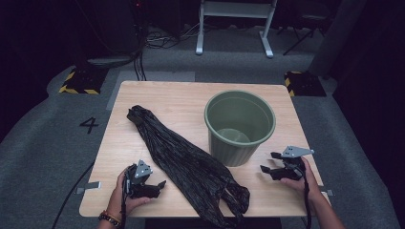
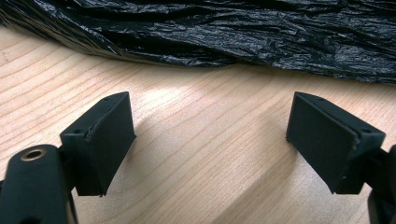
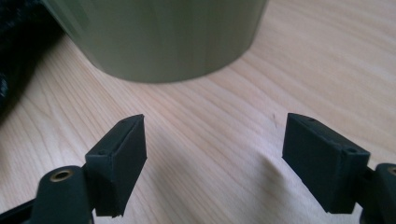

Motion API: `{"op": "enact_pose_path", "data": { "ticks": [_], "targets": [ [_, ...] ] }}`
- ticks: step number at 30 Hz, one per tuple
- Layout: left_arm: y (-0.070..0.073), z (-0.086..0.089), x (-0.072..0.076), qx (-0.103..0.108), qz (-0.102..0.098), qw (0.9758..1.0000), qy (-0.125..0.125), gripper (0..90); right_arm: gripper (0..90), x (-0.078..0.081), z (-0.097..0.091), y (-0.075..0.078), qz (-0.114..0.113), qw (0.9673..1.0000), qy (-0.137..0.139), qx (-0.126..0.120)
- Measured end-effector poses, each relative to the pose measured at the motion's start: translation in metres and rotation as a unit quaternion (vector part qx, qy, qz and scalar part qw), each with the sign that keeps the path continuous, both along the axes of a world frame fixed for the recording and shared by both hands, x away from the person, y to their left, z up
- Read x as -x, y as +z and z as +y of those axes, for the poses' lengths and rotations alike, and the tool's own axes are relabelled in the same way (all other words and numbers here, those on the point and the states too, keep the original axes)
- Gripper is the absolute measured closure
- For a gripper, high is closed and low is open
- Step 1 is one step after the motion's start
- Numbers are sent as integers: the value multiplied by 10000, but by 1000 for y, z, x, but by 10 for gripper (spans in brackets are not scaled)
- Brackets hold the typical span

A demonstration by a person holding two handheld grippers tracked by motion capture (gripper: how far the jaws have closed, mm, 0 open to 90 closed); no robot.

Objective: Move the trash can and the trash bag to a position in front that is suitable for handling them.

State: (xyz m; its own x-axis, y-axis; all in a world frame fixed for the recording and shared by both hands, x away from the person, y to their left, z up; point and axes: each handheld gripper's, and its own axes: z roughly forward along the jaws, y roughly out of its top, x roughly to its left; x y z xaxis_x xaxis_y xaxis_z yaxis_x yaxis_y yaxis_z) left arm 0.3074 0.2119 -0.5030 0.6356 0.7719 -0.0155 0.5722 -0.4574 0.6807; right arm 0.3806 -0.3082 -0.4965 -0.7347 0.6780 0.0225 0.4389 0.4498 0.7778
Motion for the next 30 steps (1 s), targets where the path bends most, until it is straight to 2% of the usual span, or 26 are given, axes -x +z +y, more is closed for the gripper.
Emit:
{"op": "enact_pose_path", "data": {
  "ticks": [2,8,10,14,20,21,29,30],
  "targets": [
    [0,0,0,-5,-4,10000,-7,152,218,0,1,1,-43,10000,15,-17],
    [0,-1,0,3,-3,10000,25,152,218,8,14,15,-356,9993,82,-124],
    [0,-1,0,6,-2,10000,37,152,218,8,15,16,-367,9992,84,-143],
    [0,-2,0,-12,15,10000,67,151,217,5,30,28,-576,9978,218,-225],
    [0,-6,1,2,-4,10000,50,151,215,0,43,35,-680,9965,325,-360],
    [0,-7,1,3,-7,10000,34,151,208,-1,45,36,-710,9965,310,-313],
    [0,-16,2,-4,-4,10000,-67,150,207,-15,59,39,-762,9958,318,-405],
    [0,-18,2,-7,-2,10000,-90,151,206,-20,65,40,-719,9960,319,-423]
  ]
}}
